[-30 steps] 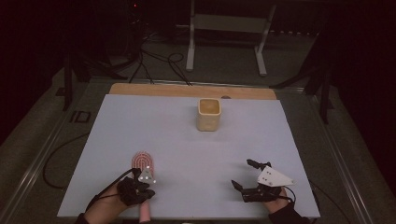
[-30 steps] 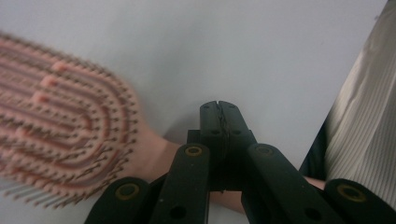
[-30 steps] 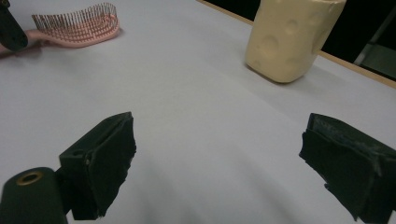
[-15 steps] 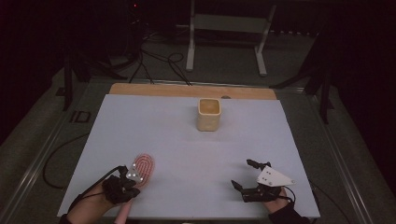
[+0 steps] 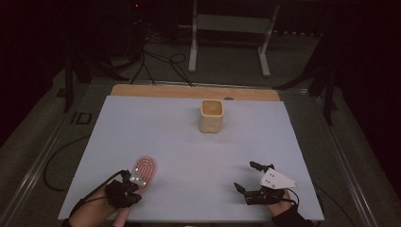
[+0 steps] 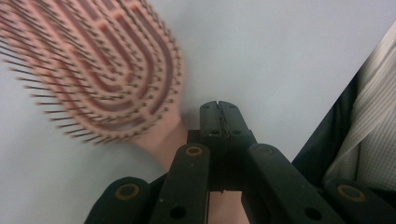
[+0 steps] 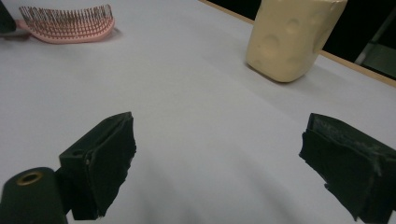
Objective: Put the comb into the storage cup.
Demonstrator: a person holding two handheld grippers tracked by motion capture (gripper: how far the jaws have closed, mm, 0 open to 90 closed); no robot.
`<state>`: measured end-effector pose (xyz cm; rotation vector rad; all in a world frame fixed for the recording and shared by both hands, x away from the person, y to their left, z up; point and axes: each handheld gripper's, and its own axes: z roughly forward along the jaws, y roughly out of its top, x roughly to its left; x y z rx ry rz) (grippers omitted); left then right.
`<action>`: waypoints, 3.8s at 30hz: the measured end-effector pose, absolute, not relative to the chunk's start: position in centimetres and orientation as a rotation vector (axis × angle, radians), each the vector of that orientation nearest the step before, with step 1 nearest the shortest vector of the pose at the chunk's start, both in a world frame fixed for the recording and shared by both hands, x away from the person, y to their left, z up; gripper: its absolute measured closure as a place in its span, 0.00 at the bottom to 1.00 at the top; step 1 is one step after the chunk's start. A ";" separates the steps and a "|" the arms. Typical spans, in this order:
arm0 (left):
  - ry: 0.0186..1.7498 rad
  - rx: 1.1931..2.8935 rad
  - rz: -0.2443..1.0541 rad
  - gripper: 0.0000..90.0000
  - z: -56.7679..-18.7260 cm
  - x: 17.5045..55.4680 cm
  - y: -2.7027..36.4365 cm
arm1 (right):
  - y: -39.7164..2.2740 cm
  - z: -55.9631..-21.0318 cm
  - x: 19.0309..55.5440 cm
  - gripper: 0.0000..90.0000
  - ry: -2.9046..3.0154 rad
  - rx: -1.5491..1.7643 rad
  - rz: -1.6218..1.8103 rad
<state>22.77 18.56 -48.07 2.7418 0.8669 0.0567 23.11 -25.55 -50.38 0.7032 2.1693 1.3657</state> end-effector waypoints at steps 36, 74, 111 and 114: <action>1.088 2.758 0.300 1.00 -48.1 25.6 24.2 | -25.6 -50.4 23.1 0.10 2.168 0.702 1.365; 1.012 2.607 0.227 0.72 -43.8 26.0 28.0 | -25.5 -50.4 23.2 0.10 2.170 0.708 1.364; 1.014 2.762 0.099 0.42 -47.7 28.8 27.2 | -25.5 -50.4 23.2 0.10 2.170 0.709 1.365; 1.015 2.777 0.091 0.48 -47.9 28.8 26.8 | -25.5 -50.4 23.2 0.10 2.172 0.711 1.367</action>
